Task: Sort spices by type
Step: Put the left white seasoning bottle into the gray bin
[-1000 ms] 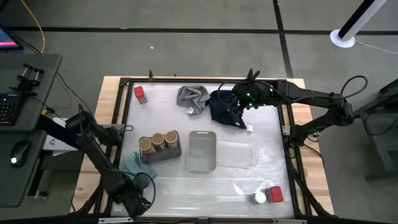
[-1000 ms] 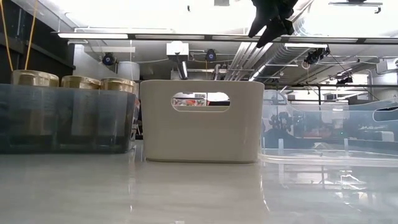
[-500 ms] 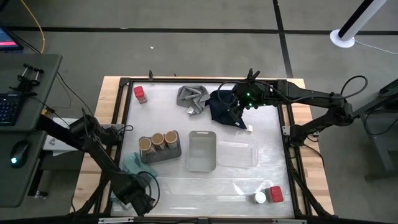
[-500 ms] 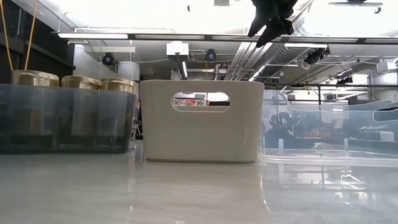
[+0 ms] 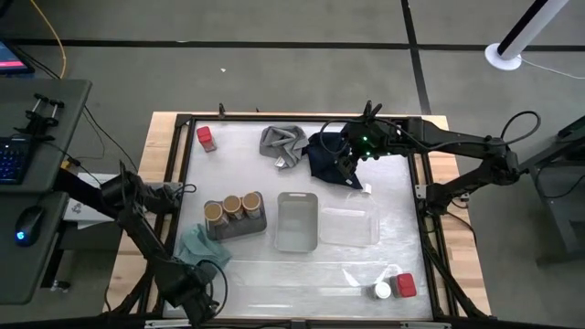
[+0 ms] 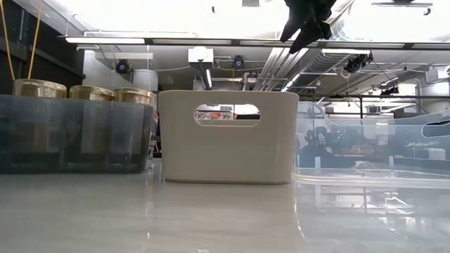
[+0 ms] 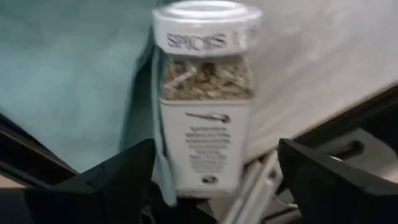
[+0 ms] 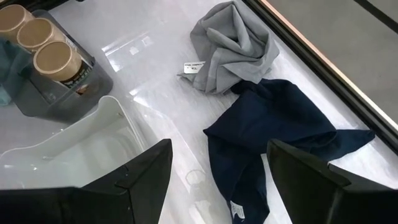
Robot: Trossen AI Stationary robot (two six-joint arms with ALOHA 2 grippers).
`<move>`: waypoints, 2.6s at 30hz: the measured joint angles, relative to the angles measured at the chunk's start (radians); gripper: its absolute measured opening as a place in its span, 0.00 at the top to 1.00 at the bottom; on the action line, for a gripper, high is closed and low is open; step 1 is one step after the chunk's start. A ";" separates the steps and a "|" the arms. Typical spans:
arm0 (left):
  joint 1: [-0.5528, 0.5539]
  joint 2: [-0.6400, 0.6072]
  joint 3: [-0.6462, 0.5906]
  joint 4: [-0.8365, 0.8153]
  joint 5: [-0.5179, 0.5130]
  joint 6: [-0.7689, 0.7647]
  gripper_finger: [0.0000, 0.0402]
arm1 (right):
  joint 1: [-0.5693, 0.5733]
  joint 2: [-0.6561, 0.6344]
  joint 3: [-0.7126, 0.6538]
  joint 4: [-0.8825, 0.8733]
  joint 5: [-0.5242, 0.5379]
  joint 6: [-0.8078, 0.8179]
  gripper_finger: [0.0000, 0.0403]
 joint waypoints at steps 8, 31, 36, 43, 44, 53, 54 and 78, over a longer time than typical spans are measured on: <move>0.021 0.011 -0.001 -0.002 -0.062 0.018 0.27 | -0.001 0.000 0.000 0.017 0.004 -0.012 0.36; 0.072 -0.007 0.000 -0.034 -0.093 0.158 0.63 | 0.000 0.000 0.000 0.023 0.006 -0.012 0.36; 0.085 -0.064 0.001 -0.109 -0.168 0.200 0.63 | -0.001 0.000 0.000 0.023 0.006 -0.012 0.36; 0.073 -0.211 0.001 -0.102 -0.426 0.367 0.63 | -0.001 0.000 0.000 0.023 0.005 -0.014 0.36; 0.071 -0.238 0.001 -0.098 -0.484 0.388 0.63 | -0.001 0.000 0.000 0.023 0.005 -0.014 0.36; 0.106 -0.354 0.001 -0.117 -0.754 0.548 0.63 | 0.000 0.000 0.000 0.023 -0.036 -0.007 0.36; 0.110 -0.347 0.001 -0.117 -0.751 0.567 0.63 | 0.000 0.000 0.000 0.023 -0.048 -0.008 0.36; 0.084 -0.445 0.000 0.262 -1.064 0.595 0.61 | 0.039 0.060 0.000 0.200 -0.337 -0.094 0.36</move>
